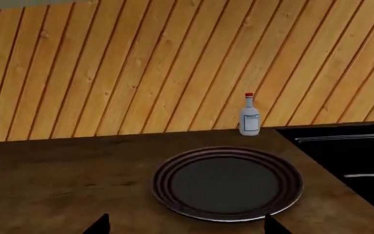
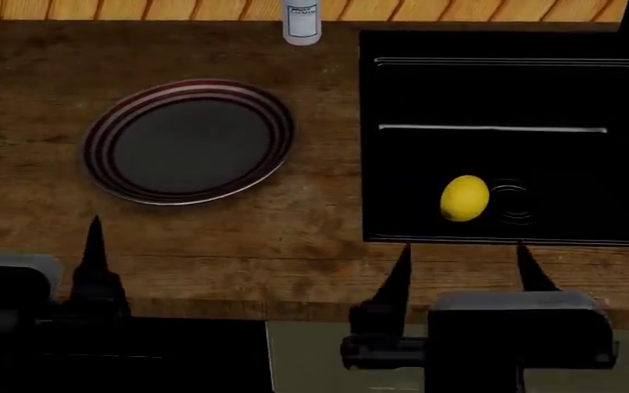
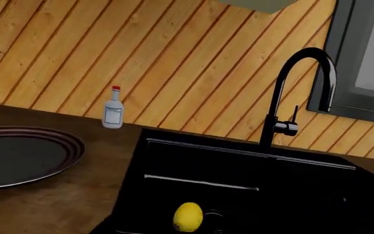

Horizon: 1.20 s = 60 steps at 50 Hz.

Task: Pick the lemon from the sink and place it on the plate located on the counter

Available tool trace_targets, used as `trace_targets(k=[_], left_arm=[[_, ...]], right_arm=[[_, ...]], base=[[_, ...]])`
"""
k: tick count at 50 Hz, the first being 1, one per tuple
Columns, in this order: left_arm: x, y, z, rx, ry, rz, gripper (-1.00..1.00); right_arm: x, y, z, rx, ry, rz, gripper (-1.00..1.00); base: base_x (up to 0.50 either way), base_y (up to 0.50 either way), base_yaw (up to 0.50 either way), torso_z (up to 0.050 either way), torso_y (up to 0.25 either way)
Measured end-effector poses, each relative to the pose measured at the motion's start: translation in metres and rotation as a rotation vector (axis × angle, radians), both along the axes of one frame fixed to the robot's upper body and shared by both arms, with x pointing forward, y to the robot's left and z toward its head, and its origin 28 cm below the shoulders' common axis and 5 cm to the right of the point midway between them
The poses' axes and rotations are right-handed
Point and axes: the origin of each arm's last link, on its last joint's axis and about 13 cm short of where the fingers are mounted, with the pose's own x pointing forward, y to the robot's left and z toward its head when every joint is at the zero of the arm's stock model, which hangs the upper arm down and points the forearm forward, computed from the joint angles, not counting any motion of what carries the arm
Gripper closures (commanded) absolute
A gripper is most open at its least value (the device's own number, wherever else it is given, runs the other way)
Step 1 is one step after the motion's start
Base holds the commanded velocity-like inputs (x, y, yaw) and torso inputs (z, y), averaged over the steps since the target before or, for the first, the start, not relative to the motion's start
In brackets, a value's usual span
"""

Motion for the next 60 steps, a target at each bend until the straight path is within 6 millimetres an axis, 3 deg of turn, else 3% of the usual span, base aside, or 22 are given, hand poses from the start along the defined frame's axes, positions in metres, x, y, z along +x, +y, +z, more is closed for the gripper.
trace_targets(k=[9, 18, 36, 51, 60], left_arm=[[0.042, 0.003, 0.024, 0.001, 0.007, -0.006, -1.0], [0.063, 0.006, 0.033, 0.0, 0.023, -0.007, -1.0], [0.074, 0.007, 0.039, -0.012, 0.03, -0.001, -1.0], [0.109, 0.011, 0.054, -0.002, 0.059, 0.053, -1.0], [0.115, 0.013, 0.058, 0.002, 0.074, 0.071, -1.0]], right_arm=[[0.04, -0.006, 0.019, -0.002, 0.035, -0.014, -1.0], [0.065, -0.009, 0.028, 0.004, 0.066, -0.018, -1.0], [0.085, -0.015, 0.033, 0.007, 0.104, -0.031, -1.0], [0.103, -0.023, 0.048, 0.018, 0.148, -0.055, -1.0], [0.11, -0.028, 0.054, 0.024, 0.173, -0.054, -1.0]], base=[[0.03, 0.0, 0.0, 0.0, 0.0], [0.5, 0.0, 0.0, 0.0, 0.0], [0.5, 0.0, 0.0, 0.0, 0.0], [0.19, 0.0, 0.0, 0.0, 0.001], [0.47, -0.05, 0.0, 0.0, 0.0]])
